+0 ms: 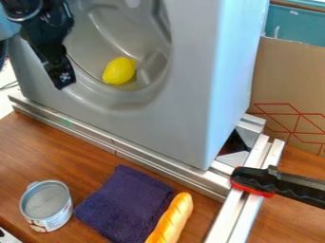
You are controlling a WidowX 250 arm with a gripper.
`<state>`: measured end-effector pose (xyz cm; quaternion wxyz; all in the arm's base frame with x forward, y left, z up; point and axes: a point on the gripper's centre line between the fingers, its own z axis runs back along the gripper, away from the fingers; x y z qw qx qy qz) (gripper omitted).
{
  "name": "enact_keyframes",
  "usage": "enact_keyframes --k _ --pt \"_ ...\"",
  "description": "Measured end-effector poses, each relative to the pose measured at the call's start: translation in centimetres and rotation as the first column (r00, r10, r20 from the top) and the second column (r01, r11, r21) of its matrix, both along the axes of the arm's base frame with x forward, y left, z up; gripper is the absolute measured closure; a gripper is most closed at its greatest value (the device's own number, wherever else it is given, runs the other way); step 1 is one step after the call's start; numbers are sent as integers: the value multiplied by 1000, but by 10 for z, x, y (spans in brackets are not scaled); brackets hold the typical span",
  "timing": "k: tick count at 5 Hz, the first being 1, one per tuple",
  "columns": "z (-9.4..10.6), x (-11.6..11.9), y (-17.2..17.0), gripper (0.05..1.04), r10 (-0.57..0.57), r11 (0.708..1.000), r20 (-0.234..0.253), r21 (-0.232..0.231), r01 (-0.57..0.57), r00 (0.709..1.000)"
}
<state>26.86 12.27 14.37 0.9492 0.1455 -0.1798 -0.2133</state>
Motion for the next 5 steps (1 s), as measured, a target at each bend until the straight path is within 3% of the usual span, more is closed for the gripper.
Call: enact_keyframes --k 1,2,5 --pt "17 19 9 83 16 1000 76 -28 -14 997" --pt "16 35 15 83 15 999 50 -45 -13 999" --pt "-24 63 4 83 -21 987 -109 -162 3 994"
